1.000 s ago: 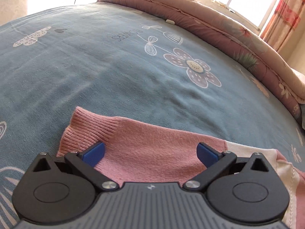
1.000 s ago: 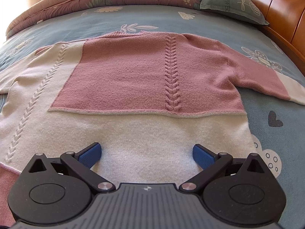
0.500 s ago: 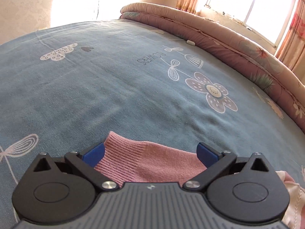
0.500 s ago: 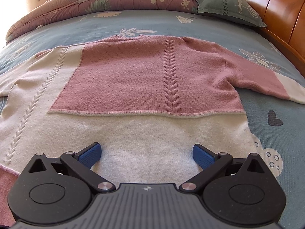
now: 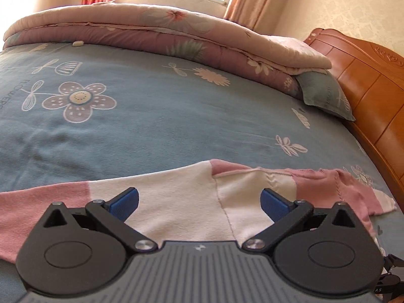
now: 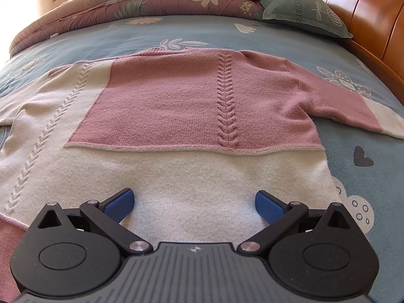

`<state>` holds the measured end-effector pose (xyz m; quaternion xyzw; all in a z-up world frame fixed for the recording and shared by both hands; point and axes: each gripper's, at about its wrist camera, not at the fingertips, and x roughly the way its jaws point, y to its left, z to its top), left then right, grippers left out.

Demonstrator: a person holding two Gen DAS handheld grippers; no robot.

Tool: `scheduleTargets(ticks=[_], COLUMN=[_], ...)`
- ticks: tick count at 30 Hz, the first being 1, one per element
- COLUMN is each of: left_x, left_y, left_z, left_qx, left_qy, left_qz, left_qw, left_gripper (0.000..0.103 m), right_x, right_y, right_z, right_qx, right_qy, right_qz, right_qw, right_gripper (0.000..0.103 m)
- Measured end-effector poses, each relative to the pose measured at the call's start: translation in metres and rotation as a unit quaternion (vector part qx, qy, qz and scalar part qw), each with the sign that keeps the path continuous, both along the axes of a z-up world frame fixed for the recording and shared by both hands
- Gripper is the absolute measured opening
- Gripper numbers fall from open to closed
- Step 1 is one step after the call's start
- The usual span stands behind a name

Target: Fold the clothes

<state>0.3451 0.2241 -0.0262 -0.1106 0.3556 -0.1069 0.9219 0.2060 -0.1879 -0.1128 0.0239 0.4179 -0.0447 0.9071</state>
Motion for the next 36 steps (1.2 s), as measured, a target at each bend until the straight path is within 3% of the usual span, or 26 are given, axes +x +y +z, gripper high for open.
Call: scheduleTargets(ticks=[6, 17, 20, 26, 30, 36], left_x=[0.004, 0.004, 0.009, 0.023, 0.029, 0.037], left_y=[-0.063, -0.156, -0.167, -0.178, -0.174, -0.162], left_z=[-0.007, -0.043, -0.047, -0.069, -0.071, -0.071], left_qx=[0.021, 0.070, 0.073, 0.077, 0.054, 0.010], left_qy=[0.018, 0.056, 0.059, 0.087, 0.090, 0.095], left_qz=[-0.059, -0.154, -0.156, -0.160, -0.155, -0.153], left_qw=[0.9979, 0.9840, 0.9832, 0.9802, 0.9824, 0.9835], left_gripper=[0.102, 0.102, 0.102, 0.102, 0.102, 0.102], right_x=[0.002, 0.002, -0.003, 0.014, 0.054, 0.129], right_y=[-0.001, -0.003, -0.021, -0.090, -0.146, -0.201], right_z=[0.000, 0.003, 0.013, 0.049, 0.060, 0.040], right_qx=[0.001, 0.010, 0.061, 0.108, 0.158, 0.264], right_qy=[0.001, 0.006, -0.013, -0.059, -0.072, -0.067], right_qz=[0.001, 0.003, 0.007, -0.027, -0.040, -0.051], right_qw=[1.000, 1.000, 0.998, 0.992, 0.984, 0.961], right_gripper=[0.103, 0.103, 0.103, 0.103, 0.103, 0.103])
